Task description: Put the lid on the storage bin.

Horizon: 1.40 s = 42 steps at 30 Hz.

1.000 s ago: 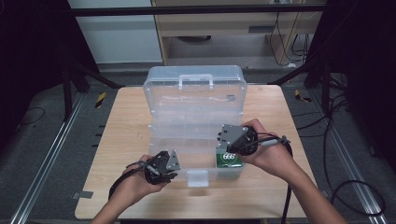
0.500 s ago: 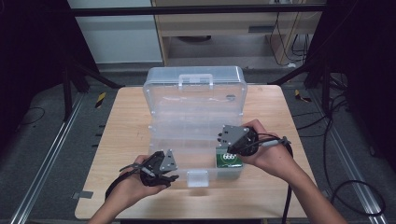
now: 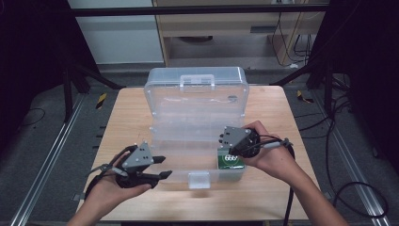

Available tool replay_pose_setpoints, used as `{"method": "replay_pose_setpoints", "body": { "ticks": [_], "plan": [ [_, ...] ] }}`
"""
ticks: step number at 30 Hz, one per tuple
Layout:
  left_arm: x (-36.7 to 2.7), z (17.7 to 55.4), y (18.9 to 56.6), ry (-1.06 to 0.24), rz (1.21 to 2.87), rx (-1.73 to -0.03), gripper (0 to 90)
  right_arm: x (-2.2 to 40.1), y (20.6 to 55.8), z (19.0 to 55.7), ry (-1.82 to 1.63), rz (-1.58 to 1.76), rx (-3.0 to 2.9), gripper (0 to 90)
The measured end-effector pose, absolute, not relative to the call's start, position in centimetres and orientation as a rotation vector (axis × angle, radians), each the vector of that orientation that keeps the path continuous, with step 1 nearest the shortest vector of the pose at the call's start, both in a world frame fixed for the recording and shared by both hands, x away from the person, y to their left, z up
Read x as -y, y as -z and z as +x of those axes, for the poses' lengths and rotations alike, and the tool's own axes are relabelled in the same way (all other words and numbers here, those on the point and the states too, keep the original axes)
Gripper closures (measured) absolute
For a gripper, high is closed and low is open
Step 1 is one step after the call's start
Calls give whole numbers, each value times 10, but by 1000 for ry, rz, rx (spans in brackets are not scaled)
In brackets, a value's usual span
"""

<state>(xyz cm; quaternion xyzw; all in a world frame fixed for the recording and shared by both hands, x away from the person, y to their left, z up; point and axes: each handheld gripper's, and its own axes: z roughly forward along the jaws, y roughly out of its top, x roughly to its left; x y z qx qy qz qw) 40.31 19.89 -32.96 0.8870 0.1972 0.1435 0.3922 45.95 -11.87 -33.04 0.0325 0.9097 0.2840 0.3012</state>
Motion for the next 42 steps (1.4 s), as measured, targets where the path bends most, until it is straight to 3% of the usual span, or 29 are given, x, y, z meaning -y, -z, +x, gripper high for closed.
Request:
{"method": "replay_pose_setpoints", "body": {
  "ticks": [17,27,33,42],
  "plan": [
    [-228,461,284,-459,2099,-698,698,119,332,458,-761,90,-2407,814],
    [-238,515,283,-481,2068,-809,879,120,333,457,-766,82,-2407,814],
    [-247,531,289,-422,2010,-917,900,120,334,455,-762,78,-2409,814],
    [-246,534,281,-426,1995,-917,900,120,335,454,-759,74,-2412,814]
  ]
}}
